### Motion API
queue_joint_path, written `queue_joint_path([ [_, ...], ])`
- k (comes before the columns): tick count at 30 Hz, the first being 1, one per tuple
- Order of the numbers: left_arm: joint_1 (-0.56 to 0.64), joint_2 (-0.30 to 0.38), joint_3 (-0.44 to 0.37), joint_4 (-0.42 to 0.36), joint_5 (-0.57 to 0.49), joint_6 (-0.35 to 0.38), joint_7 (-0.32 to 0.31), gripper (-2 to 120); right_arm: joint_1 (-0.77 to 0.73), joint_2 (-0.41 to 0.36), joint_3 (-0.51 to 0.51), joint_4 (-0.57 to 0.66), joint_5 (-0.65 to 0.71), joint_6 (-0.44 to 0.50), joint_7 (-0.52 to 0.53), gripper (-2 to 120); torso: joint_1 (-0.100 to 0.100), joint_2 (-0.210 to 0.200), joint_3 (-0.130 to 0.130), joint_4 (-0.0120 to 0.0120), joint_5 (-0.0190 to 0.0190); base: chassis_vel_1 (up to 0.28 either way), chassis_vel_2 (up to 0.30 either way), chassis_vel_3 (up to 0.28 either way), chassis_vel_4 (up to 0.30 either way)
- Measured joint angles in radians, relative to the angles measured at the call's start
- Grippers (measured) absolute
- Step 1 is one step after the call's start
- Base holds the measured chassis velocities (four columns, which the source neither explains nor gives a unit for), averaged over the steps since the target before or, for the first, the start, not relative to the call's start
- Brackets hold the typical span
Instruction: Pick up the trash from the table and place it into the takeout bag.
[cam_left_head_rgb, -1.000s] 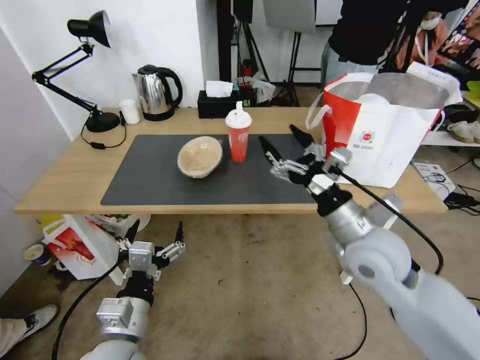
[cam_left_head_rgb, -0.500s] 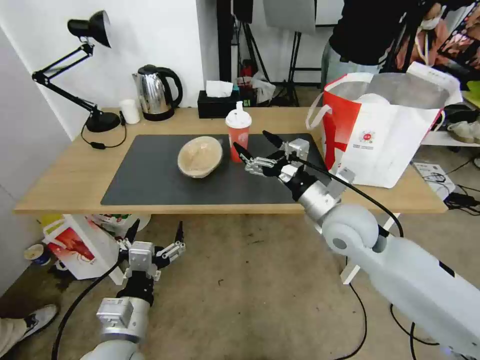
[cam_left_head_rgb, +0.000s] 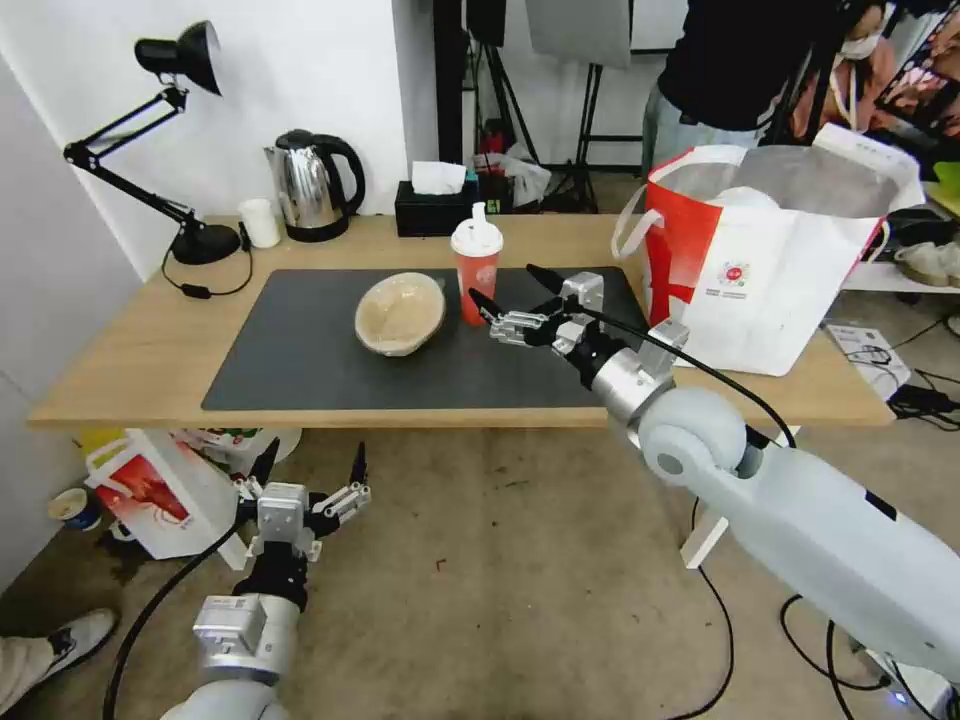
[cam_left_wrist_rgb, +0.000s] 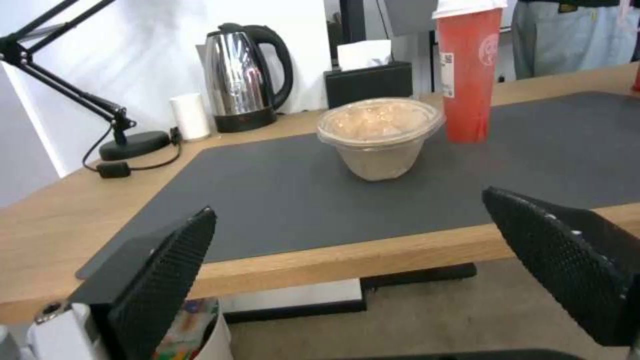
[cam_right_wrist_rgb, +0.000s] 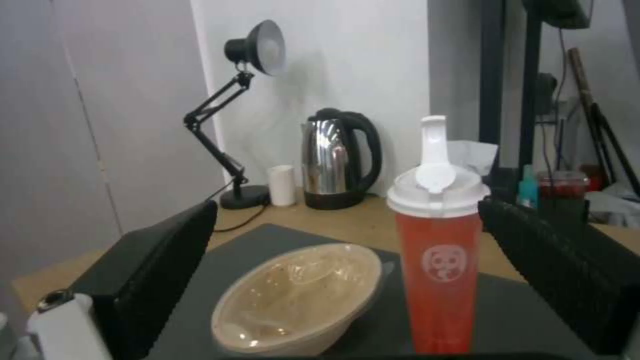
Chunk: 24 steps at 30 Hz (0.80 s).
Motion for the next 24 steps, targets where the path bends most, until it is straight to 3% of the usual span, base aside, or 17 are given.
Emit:
queue_joint_path([
  [10, 0.0, 0.0, 0.0, 0.0, 0.0, 0.0, 0.0, 100, 0.047, 0.005, -0.008, -0.033, 0.03, -0.063, 0.08, 100, 0.0, 0.0, 0.0, -0.0001, 0.0, 0.0, 0.0, 0.0, 0.0],
  [24, 0.0, 0.0, 0.0, 0.0, 0.0, 0.0, 0.0, 100, 0.159, 0.06, -0.064, -0.205, 0.087, -0.117, 0.06, 100, 0.0, 0.0, 0.0, -0.0002, 0.0, 0.0, 0.0, 0.0, 0.0],
])
